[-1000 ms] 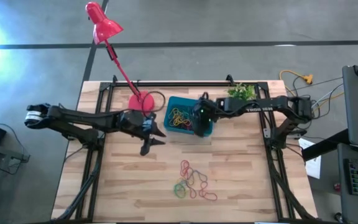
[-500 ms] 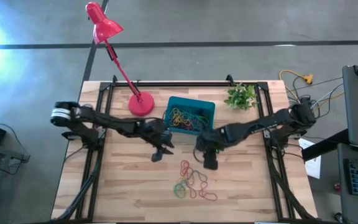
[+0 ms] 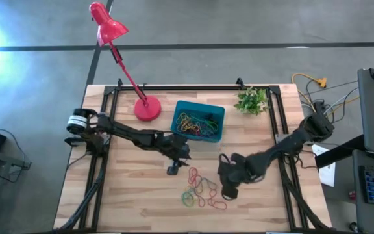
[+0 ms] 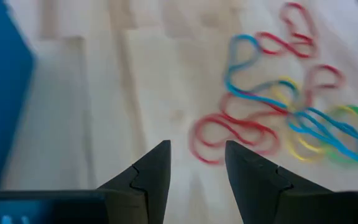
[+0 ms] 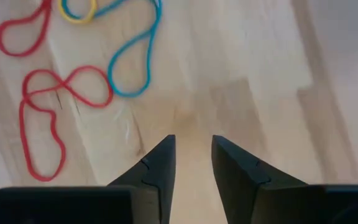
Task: Pick and place rubber bands into bin
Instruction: Put the red rubber band into the blue bin
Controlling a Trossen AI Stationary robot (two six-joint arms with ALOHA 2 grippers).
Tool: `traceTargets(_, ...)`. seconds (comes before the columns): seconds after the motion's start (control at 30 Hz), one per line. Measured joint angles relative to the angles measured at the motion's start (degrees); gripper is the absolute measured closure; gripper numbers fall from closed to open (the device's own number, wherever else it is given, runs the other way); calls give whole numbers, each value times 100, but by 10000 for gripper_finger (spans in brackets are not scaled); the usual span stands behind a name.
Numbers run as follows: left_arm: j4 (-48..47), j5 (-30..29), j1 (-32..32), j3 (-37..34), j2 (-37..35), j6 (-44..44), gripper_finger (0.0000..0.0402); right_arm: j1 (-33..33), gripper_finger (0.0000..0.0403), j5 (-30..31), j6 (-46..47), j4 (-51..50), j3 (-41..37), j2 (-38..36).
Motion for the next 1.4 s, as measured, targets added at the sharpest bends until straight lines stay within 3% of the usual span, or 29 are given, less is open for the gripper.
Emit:
traceTargets(0.3,21,-270,-229,364,409,-197,265,947,316,630,2156,11,-364,0)
traceTargets(0.63,80,-482,-313,438,776,-450,265,1545,319,1252,3345,35,-393,0)
traceTargets(1.4,303,-627,-470,424,1104,-587,265,1628,319,1707,3596,130,-391,0)
